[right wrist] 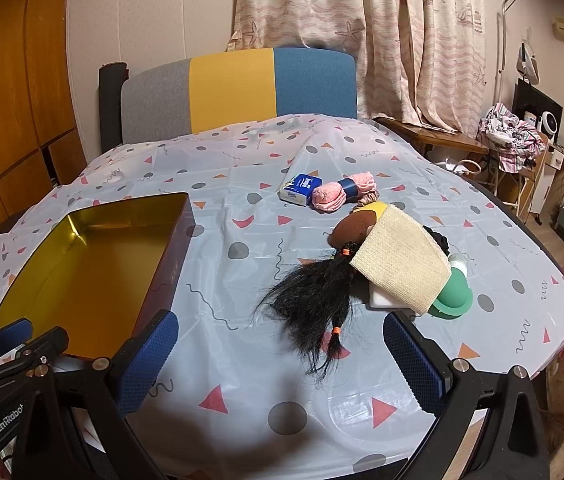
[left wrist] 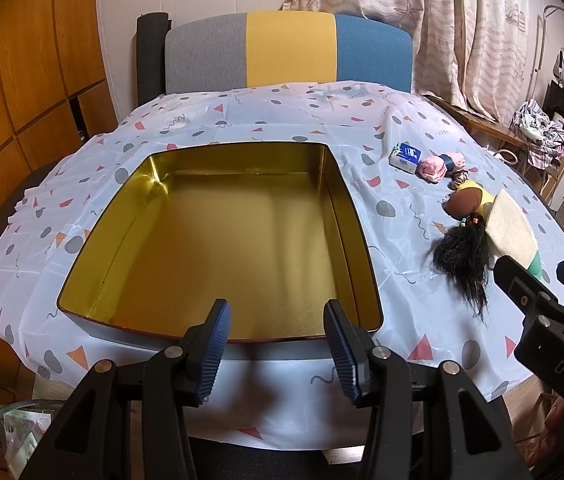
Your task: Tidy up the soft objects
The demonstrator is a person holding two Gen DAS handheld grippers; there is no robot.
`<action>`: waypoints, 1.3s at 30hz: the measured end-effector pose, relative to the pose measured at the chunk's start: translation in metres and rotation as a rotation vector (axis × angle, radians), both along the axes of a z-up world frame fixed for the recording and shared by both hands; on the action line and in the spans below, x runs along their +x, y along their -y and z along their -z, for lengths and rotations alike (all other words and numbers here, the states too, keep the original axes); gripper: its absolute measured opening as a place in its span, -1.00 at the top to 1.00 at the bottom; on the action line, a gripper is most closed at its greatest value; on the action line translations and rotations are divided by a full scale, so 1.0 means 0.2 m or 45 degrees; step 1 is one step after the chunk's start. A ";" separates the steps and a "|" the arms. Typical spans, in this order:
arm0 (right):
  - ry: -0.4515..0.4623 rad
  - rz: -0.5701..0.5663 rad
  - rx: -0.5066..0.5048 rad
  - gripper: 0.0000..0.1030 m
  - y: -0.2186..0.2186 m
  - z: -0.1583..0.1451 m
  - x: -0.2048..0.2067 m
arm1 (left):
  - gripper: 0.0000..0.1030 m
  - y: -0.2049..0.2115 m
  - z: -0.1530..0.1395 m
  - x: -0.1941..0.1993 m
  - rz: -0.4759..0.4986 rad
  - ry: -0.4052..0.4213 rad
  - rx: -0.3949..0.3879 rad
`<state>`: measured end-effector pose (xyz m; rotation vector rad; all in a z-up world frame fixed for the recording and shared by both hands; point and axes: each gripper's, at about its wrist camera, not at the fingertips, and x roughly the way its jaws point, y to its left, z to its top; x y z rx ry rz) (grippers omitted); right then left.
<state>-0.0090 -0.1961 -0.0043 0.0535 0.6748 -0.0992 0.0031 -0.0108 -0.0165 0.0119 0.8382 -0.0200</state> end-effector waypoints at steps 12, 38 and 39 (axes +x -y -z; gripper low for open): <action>0.008 -0.007 -0.025 -1.00 0.00 -0.01 0.01 | 0.06 0.00 0.00 0.02 0.052 -0.045 -0.046; -0.139 0.225 -0.005 -1.00 0.67 0.10 0.09 | -0.40 0.58 -0.12 0.23 0.623 -0.045 -0.318; -0.135 0.256 -0.007 -1.00 0.72 0.10 0.08 | -0.40 0.64 -0.10 0.26 0.635 -0.048 -0.290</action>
